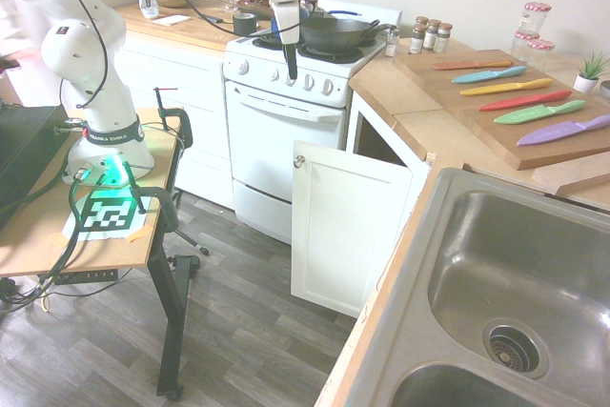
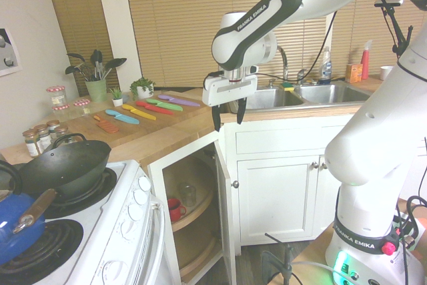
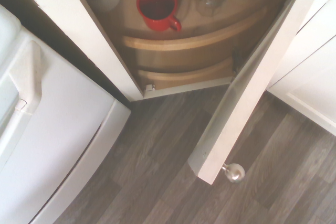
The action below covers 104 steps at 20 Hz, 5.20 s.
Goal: Close the cabinet
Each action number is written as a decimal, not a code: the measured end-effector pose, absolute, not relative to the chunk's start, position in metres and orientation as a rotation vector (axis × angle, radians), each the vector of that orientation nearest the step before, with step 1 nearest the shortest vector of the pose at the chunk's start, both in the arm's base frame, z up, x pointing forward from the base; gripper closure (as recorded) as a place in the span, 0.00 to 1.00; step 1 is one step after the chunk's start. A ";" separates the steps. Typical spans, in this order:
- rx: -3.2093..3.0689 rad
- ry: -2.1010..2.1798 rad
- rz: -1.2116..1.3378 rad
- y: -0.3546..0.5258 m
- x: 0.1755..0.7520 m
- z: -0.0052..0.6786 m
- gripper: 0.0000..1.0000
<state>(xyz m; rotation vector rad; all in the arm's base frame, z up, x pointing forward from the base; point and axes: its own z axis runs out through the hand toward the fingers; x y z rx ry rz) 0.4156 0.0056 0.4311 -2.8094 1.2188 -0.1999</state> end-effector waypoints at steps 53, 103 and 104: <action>-2.977 1.197 0.032 -0.107 0.527 0.216 1.00; -3.013 1.062 0.016 0.062 0.611 0.219 1.00; -3.010 1.066 0.016 0.068 0.619 0.218 1.00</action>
